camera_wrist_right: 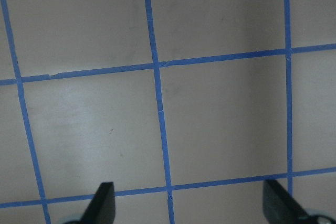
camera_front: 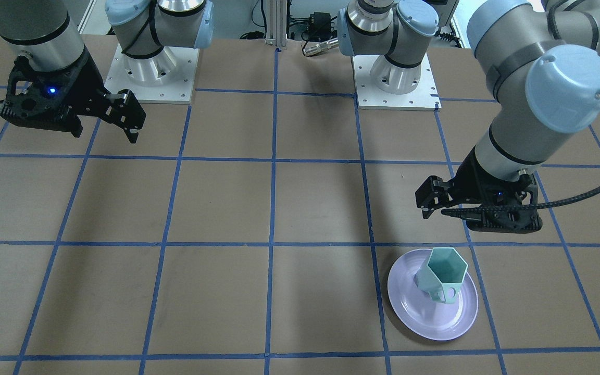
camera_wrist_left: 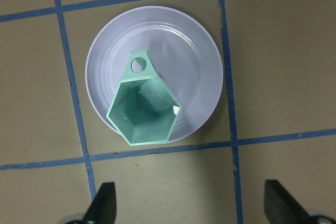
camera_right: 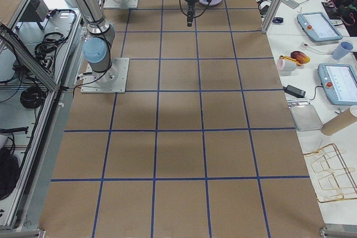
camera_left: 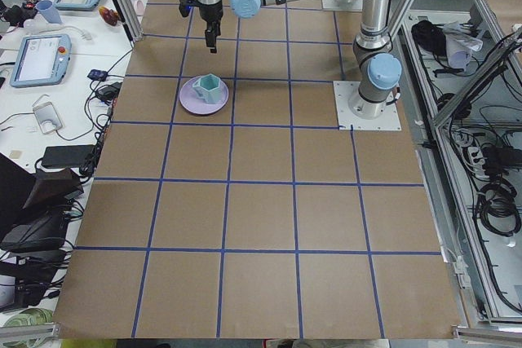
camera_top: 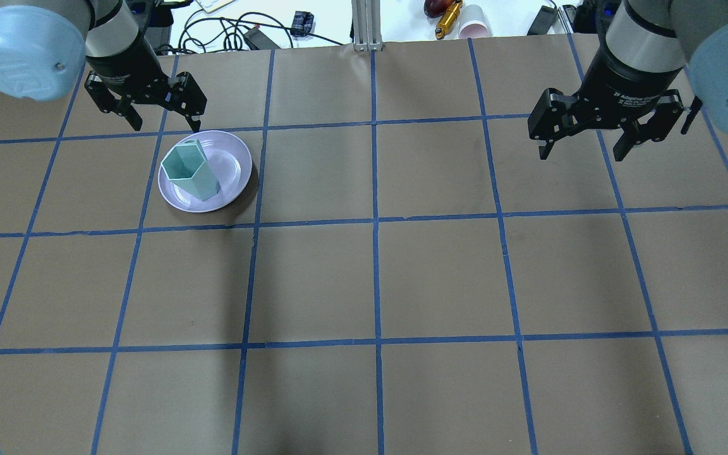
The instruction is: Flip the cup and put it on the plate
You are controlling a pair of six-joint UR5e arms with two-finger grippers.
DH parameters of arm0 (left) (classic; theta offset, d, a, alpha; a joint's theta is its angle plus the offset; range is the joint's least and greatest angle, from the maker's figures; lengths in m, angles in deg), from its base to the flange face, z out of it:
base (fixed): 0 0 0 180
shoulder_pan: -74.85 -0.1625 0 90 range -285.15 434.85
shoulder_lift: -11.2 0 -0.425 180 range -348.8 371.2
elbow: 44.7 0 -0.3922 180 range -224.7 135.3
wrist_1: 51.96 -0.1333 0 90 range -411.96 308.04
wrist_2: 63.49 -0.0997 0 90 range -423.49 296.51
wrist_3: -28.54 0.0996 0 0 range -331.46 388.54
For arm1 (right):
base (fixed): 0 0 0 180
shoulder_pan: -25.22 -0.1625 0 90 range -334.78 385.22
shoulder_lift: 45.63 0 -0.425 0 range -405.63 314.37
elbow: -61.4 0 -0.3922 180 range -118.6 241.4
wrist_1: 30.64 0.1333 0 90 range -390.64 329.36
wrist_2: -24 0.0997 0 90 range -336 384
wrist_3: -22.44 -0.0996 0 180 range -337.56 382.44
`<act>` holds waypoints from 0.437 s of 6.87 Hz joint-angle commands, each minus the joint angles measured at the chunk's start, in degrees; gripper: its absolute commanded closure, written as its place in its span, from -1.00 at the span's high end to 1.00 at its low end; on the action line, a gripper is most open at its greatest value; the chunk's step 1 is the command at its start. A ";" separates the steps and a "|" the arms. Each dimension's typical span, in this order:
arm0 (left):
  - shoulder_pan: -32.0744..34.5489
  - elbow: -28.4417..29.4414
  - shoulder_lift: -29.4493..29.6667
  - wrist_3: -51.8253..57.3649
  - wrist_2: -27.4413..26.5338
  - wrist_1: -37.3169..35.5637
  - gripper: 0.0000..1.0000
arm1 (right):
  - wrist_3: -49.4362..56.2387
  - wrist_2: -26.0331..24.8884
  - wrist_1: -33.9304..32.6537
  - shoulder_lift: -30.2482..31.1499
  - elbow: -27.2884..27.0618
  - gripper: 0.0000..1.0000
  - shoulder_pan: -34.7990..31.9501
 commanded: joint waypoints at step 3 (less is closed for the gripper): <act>2.65 -0.76 -5.25 -4.52 1.61 3.16 1.00 | 0.00 0.00 0.00 0.00 0.00 1.00 0.00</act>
